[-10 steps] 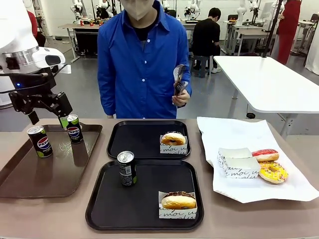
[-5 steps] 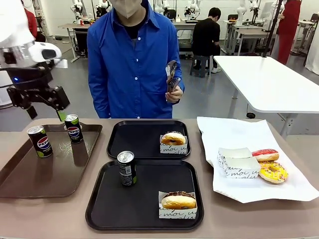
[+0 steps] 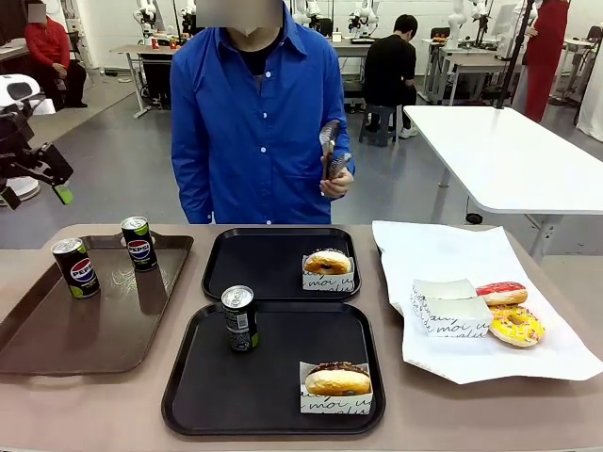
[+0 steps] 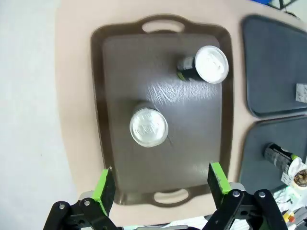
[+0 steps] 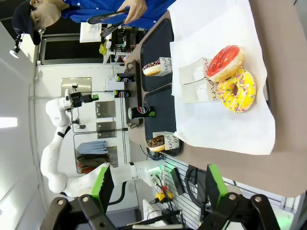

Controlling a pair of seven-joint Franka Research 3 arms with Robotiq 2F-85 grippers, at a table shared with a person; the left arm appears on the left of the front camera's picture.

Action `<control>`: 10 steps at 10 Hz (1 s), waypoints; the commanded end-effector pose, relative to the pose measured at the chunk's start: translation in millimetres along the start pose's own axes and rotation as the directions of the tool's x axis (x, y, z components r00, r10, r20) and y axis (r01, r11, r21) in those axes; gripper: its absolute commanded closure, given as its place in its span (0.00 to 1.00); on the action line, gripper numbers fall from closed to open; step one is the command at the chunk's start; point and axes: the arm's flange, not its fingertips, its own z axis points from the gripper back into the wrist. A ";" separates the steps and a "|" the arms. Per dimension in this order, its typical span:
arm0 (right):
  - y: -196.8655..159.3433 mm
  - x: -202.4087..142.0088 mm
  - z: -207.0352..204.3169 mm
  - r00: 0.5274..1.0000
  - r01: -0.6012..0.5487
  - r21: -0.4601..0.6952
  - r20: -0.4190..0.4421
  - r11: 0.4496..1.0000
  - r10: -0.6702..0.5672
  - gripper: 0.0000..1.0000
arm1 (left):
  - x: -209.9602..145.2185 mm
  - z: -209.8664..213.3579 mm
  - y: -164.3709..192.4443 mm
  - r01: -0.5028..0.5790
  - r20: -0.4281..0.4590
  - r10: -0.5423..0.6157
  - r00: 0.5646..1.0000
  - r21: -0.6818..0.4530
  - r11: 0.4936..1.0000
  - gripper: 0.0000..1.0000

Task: Set up donuts and drinks on trays.
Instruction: Pick up one Pepsi coke from the Handle tray and place it on the Flat Tray without a Pepsi coke.

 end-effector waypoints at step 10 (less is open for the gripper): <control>-1.4 -1.3 1.3 1.000 -0.006 0.003 -0.010 1.000 0.006 0.00 | 26.5 -108.8 -8.0 -0.030 -0.073 0.038 0.997 0.109 0.994 0.00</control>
